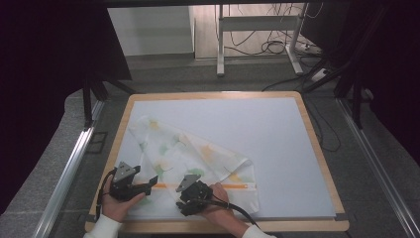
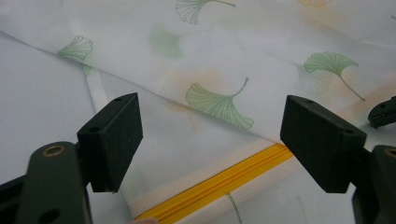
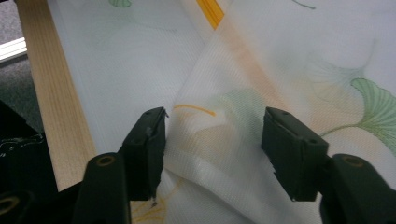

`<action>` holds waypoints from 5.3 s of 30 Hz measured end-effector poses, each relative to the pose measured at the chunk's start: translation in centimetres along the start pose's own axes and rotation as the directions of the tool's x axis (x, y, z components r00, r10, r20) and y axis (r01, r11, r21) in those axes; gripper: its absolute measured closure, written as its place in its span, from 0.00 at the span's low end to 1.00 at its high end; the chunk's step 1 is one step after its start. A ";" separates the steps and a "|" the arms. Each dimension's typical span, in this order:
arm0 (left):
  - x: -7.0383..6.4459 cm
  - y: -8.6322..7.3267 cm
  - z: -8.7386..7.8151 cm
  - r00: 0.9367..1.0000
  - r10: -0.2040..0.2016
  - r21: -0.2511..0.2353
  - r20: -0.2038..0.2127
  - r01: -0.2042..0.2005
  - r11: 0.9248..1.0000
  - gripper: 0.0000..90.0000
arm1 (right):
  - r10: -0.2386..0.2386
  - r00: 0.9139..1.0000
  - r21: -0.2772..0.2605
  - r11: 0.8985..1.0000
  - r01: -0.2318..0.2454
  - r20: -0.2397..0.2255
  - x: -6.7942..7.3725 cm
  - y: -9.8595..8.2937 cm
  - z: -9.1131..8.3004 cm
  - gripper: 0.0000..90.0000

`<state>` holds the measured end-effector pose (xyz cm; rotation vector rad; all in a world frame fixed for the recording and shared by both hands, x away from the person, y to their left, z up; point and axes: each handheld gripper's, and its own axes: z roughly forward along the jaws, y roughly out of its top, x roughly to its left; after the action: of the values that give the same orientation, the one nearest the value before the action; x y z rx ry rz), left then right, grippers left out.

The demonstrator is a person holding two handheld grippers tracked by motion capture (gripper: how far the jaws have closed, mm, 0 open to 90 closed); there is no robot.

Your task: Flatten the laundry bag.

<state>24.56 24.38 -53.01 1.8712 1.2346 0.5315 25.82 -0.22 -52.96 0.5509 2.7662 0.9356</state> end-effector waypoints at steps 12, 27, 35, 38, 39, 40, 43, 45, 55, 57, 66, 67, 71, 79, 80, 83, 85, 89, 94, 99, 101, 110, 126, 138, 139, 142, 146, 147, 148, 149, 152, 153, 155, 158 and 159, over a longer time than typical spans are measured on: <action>0.0 0.0 0.0 1.000 0.002 0.003 -0.001 -0.002 1.000 0.23 | 0.047 0.998 -0.012 0.999 -0.047 0.029 -0.9 -0.2 -0.3 0.76; 0.0 0.0 0.1 1.000 0.007 0.006 -0.001 -0.007 1.000 0.23 | 0.075 0.997 -0.036 0.997 -0.075 0.005 -1.8 -0.5 -0.4 0.93; 0.0 0.0 0.1 1.000 0.008 0.007 -0.001 -0.008 1.000 0.23 | 0.099 0.995 -0.092 0.991 -0.098 0.007 -2.7 -0.2 -1.7 0.94; 0.0 0.0 0.1 1.000 0.008 0.006 -0.001 -0.008 1.000 0.23 | 0.102 0.995 -0.112 0.989 -0.101 0.010 -3.1 -0.1 -2.3 0.94; 0.0 0.0 0.1 1.000 0.007 0.006 -0.001 -0.007 1.000 0.23 | 0.104 0.994 -0.117 0.988 -0.102 0.011 -3.2 -0.1 -2.4 0.94; 0.0 0.0 0.1 1.000 0.007 0.007 0.000 -0.007 1.000 0.23 | 0.106 0.994 -0.122 0.987 -0.104 0.011 -3.4 -0.1 -2.6 0.95; -0.1 0.0 0.1 1.000 0.007 0.007 0.000 -0.007 1.000 0.23 | 0.117 0.993 -0.139 0.984 -0.114 0.016 -3.9 0.0 -3.2 0.95; -0.1 0.0 0.1 1.000 0.007 0.004 0.001 -0.007 1.000 0.23 | 0.130 0.991 -0.154 0.980 -0.125 0.017 -4.4 0.0 -3.7 0.95; -0.1 0.0 0.1 1.000 0.007 0.000 0.000 -0.007 1.000 0.23 | 0.166 0.986 -0.195 0.968 -0.158 0.026 -6.1 -0.1 -5.3 0.95; -0.1 0.0 0.1 1.000 0.008 0.001 0.001 -0.008 1.000 0.23 | 0.175 0.984 -0.202 0.965 -0.166 0.028 -6.5 -0.1 -5.5 0.95; -0.1 -0.1 0.1 1.000 0.010 0.003 0.001 -0.010 1.000 0.23 | 0.199 0.980 -0.245 0.952 -0.186 0.028 -7.7 -0.2 -6.7 0.95; -0.1 -0.1 0.1 1.000 0.010 0.004 0.000 -0.010 1.000 0.23 | 0.201 0.979 -0.251 0.949 -0.189 0.026 -7.9 -0.2 -6.9 0.95; -0.1 0.0 0.1 1.000 0.015 0.007 0.001 -0.015 1.000 0.23 | 0.218 0.975 -0.270 0.941 -0.202 0.030 -8.6 -0.3 -7.5 0.95; -0.1 -0.1 0.1 1.000 0.017 0.008 -0.001 -0.017 1.000 0.23 | 0.250 0.967 -0.297 0.928 -0.227 0.042 -9.9 -0.8 -8.3 0.95; -0.1 -0.1 0.2 1.000 0.017 0.008 -0.002 -0.017 1.000 0.23 | 0.254 0.966 -0.298 0.926 -0.231 0.043 -10.1 -0.9 -8.4 0.95; -0.1 -0.1 0.2 1.000 0.019 0.009 -0.002 -0.019 1.000 0.23 | 0.258 0.965 -0.302 0.925 -0.233 0.048 -10.3 -0.9 -8.5 0.95; -0.1 -0.1 0.2 1.000 0.017 0.011 -0.002 -0.017 1.000 0.23 | 0.267 0.962 -0.306 0.922 -0.239 0.053 -10.6 -1.0 -8.6 0.95; -0.1 -0.1 0.2 1.000 0.021 0.012 -0.002 -0.021 1.000 0.23 | 0.283 0.957 -0.313 0.916 -0.250 0.062 -11.2 -1.3 -8.8 0.95; -0.1 -0.1 0.2 1.000 0.022 0.010 -0.005 -0.021 1.000 0.23 | 0.312 0.947 -0.333 0.903 -0.271 0.074 -12.3 -1.7 -9.2 0.95; -0.2 -0.1 0.3 1.000 0.025 0.014 -0.002 -0.025 1.000 0.23 | 0.326 0.942 -0.337 0.898 -0.283 0.079 -13.1 -2.0 -9.2 0.95; -0.2 -0.1 0.2 1.000 0.024 0.011 -0.004 -0.024 1.000 0.23 | 0.334 0.939 -0.342 0.895 -0.287 0.083 -13.6 -2.2 -9.2 0.95; -0.2 -0.1 0.3 0.999 0.031 0.016 -0.006 -0.031 0.999 0.24 | 0.377 0.921 -0.359 0.876 -0.322 0.096 -15.8 -2.7 -9.8 0.95; -0.2 -0.1 0.4 0.999 0.032 0.028 -0.005 -0.031 0.999 0.24 | 0.414 0.905 -0.352 0.865 -0.357 0.101 -18.2 -2.9 -9.6 0.95; -0.2 -0.1 0.5 0.999 0.040 0.032 0.010 -0.041 0.999 0.24 | 0.458 0.880 -0.336 0.853 -0.398 0.121 -20.6 -2.1 -8.4 0.95; -0.2 -0.1 0.5 0.999 0.042 0.034 0.012 -0.043 0.999 0.24 | 0.465 0.877 -0.335 0.851 -0.404 0.125 -20.9 -2.0 -8.4 0.95; -0.2 -0.1 0.5 0.999 0.043 0.033 0.012 -0.044 0.998 0.24 | 0.479 0.867 -0.328 0.848 -0.416 0.137 -21.6 -1.7 -8.3 0.95; -0.2 -0.1 0.5 0.999 0.043 0.033 0.013 -0.043 0.999 0.24 | 0.496 0.855 -0.322 0.842 -0.433 0.148 -22.6 -1.1 -8.1 0.95; -0.2 -0.1 0.5 0.999 0.042 0.033 0.014 -0.042 0.999 0.24 | 0.498 0.854 -0.320 0.842 -0.434 0.152 -22.8 -1.0 -8.0 0.95; -0.2 -0.1 0.5 0.999 0.042 0.034 0.014 -0.043 0.999 0.24 | 0.504 0.849 -0.319 0.839 -0.440 0.157 -23.2 -0.7 -8.0 0.95; -0.2 -0.1 0.5 0.999 0.042 0.034 0.015 -0.043 0.998 0.24 | 0.511 0.846 -0.318 0.836 -0.446 0.156 -23.4 -0.5 -7.9 0.95; -0.2 -0.1 0.5 0.999 0.042 0.035 0.015 -0.043 0.998 0.24 | 0.520 0.839 -0.318 0.831 -0.456 0.159 -23.8 -0.3 -7.9 0.95; -0.2 -0.1 0.5 0.999 0.042 0.035 0.015 -0.042 0.999 0.24 | 0.527 0.835 -0.319 0.828 -0.461 0.162 -24.1 -0.2 -7.8 0.95; -0.2 -0.1 0.5 0.999 0.042 0.035 0.015 -0.042 0.999 0.24 | 0.549 0.819 -0.321 0.815 -0.482 0.164 -24.8 -0.1 -7.7 0.95; -0.2 -0.1 0.5 0.999 0.043 0.035 0.014 -0.043 0.998 0.24 | 0.563 0.807 -0.316 0.810 -0.495 0.178 -25.4 -0.2 -7.5 0.95; -0.2 -0.1 0.6 0.999 0.043 0.037 0.011 -0.043 0.998 0.24 | 0.576 0.797 -0.313 0.802 -0.508 0.181 -25.7 -0.2 -7.4 0.95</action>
<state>24.86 24.02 -53.37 1.9327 1.2073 0.5245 47.33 -14.64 -46.22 1.3678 2.2208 1.1883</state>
